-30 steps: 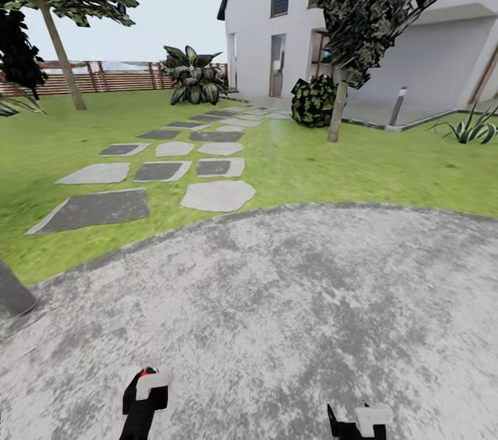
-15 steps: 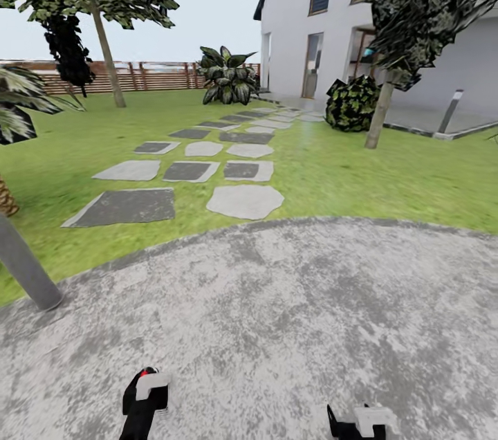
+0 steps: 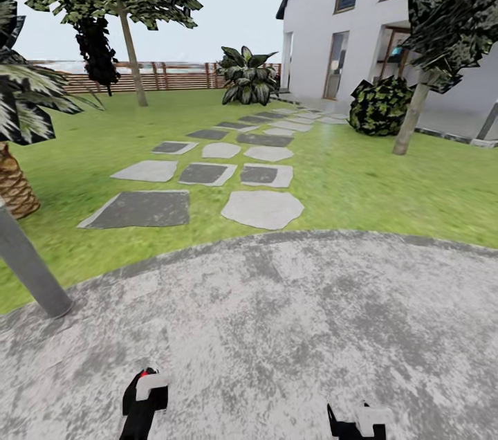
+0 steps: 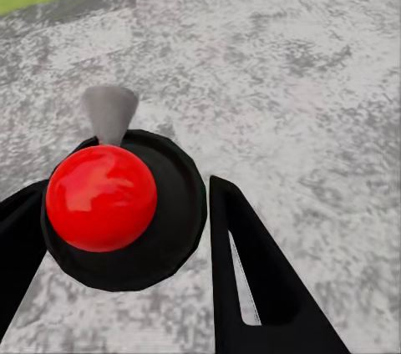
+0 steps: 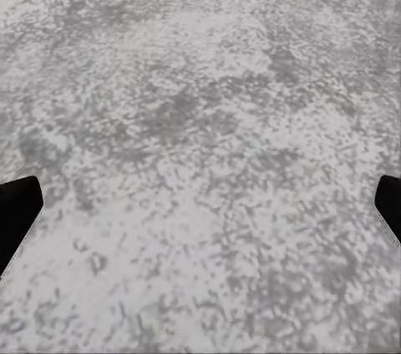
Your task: In the garden, pick up the pesticide atomizer on the floor and spray pesticide onto both trees until each tree trunk is fully covered.
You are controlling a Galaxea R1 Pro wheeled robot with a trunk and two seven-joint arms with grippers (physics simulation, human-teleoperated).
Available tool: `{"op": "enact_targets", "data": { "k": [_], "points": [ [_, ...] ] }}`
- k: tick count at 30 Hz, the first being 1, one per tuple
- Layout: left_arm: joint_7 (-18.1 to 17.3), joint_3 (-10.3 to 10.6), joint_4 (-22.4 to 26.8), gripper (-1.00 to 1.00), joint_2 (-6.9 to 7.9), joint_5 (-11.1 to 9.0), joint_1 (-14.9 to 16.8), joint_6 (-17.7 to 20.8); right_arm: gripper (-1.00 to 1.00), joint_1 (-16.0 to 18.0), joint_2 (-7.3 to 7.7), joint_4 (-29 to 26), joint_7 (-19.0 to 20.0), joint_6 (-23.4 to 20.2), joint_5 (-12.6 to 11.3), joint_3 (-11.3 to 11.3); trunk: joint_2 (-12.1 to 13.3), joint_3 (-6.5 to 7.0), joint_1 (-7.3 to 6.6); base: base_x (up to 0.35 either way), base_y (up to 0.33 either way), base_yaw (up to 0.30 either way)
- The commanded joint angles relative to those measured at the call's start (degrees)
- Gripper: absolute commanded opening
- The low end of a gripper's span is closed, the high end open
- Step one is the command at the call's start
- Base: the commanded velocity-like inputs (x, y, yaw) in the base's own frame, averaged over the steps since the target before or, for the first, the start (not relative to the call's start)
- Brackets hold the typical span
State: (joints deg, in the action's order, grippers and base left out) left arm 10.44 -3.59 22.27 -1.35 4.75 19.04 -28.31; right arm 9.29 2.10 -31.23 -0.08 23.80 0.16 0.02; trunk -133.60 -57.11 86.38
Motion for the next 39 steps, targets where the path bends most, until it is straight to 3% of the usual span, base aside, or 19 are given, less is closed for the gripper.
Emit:
{"op": "enact_targets", "data": {
  "k": [1,19,39],
  "points": [
    [0.1,-0.4,-0.2,-1.00,-0.06,0.5,0.0,-0.2,1.00,0.0,0.01,0.0,0.0,0.2,0.0,0.0,0.0,-0.05,0.02,0.339,0.000,0.005],
    [0.1,-0.3,-1.2,-1.00,-0.07,0.6,0.0,-0.2,1.00,0.0,0.08,0.1,-0.1,0.2,0.0,-0.1,0.0,-0.05,0.02,0.336,-0.078,0.162],
    [0.1,-0.5,-1.2,-1.00,-0.06,0.5,0.0,-0.2,1.00,0.0,0.04,-0.2,0.2,0.1,0.1,0.1,0.0,-0.05,0.02,0.330,-0.111,0.008]
  ]
}}
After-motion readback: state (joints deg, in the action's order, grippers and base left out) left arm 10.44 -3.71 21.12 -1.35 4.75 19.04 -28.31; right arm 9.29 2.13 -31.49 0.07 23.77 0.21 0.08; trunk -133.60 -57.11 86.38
